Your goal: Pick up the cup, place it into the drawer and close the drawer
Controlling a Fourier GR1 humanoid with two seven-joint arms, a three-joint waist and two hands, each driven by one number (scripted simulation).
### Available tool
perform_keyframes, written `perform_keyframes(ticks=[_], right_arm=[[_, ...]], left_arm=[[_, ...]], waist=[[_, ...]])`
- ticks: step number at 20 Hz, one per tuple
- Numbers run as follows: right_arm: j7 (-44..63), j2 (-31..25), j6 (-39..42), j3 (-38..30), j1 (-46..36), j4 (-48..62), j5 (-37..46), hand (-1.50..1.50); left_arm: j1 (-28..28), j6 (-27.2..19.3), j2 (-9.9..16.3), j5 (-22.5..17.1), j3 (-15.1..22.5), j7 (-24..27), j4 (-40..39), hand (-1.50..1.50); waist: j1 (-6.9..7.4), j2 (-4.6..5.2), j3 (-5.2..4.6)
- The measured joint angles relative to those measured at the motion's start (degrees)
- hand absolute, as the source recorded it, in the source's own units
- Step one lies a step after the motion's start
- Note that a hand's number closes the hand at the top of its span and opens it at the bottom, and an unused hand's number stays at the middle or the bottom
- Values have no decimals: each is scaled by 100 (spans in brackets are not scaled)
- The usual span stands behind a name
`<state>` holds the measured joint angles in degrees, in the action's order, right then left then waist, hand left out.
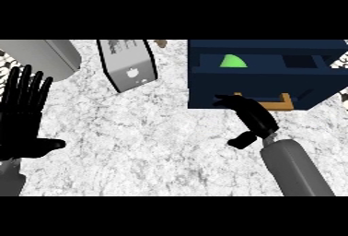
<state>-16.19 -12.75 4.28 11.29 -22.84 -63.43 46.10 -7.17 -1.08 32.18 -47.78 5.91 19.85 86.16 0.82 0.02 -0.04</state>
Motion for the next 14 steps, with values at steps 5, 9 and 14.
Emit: perform_keyframes(ticks=[5,9,14], right_arm=[[-470,174,-341,-356,-887,1536,65,-150],[-995,144,-403,-668,-1515,2585,-17,-150],[-1479,-61,-244,-991,-2239,3588,-113,-150]], left_arm=[[158,437,-101,97,-182,126,-274,-150],[187,596,-106,109,-329,54,-262,-150],[237,752,-122,112,-427,-28,-214,-150]], waist=[[34,4,-3],[68,-7,-8],[128,-13,-16]])
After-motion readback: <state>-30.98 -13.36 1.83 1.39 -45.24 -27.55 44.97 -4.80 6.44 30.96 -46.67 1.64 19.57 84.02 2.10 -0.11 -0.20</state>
